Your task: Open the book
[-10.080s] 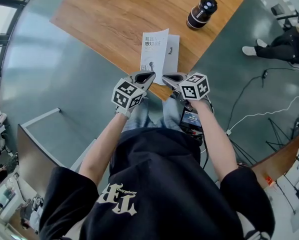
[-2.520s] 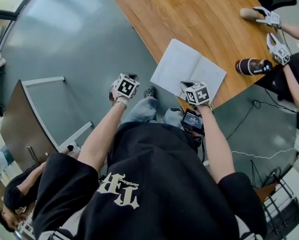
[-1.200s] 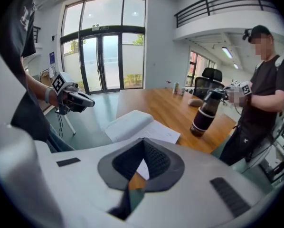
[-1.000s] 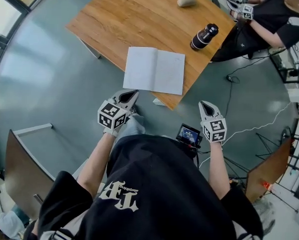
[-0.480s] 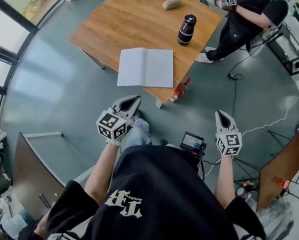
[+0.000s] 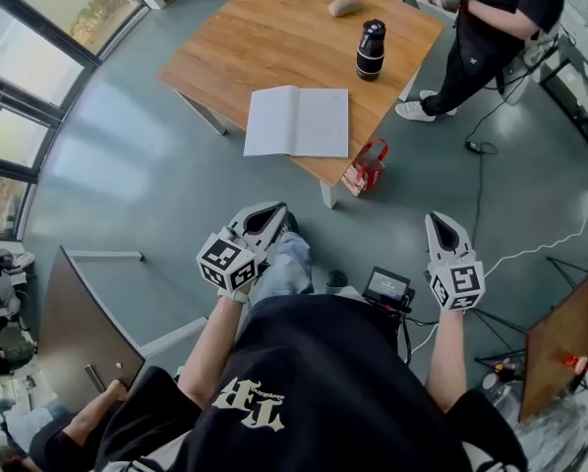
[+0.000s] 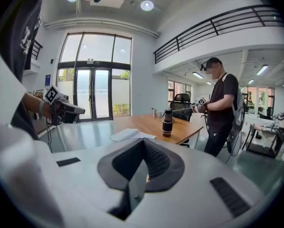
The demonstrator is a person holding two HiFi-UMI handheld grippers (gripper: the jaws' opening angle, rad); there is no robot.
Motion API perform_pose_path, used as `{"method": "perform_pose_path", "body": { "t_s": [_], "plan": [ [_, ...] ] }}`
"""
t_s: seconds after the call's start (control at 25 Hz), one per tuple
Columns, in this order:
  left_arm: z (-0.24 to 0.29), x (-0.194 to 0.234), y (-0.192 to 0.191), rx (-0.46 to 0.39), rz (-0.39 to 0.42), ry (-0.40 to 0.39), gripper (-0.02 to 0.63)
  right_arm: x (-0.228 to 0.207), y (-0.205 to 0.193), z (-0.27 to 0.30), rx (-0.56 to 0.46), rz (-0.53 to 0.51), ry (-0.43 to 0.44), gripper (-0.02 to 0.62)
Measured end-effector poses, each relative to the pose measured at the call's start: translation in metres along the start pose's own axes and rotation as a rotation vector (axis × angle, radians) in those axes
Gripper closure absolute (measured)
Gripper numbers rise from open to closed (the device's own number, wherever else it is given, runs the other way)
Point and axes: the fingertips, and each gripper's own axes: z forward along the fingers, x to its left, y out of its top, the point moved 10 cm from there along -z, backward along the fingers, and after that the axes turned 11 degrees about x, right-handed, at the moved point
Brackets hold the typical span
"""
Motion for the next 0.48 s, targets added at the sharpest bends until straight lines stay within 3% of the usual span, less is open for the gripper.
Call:
{"method": "perform_pose_path", "body": {
  "t_s": [0.48],
  "plan": [
    [-0.043, -0.045, -0.017, -0.039, -0.022, 0.018, 0.600, 0.036, -0.022, -0.022, 0.003, -0.005, 0.078, 0.607]
  ]
}}
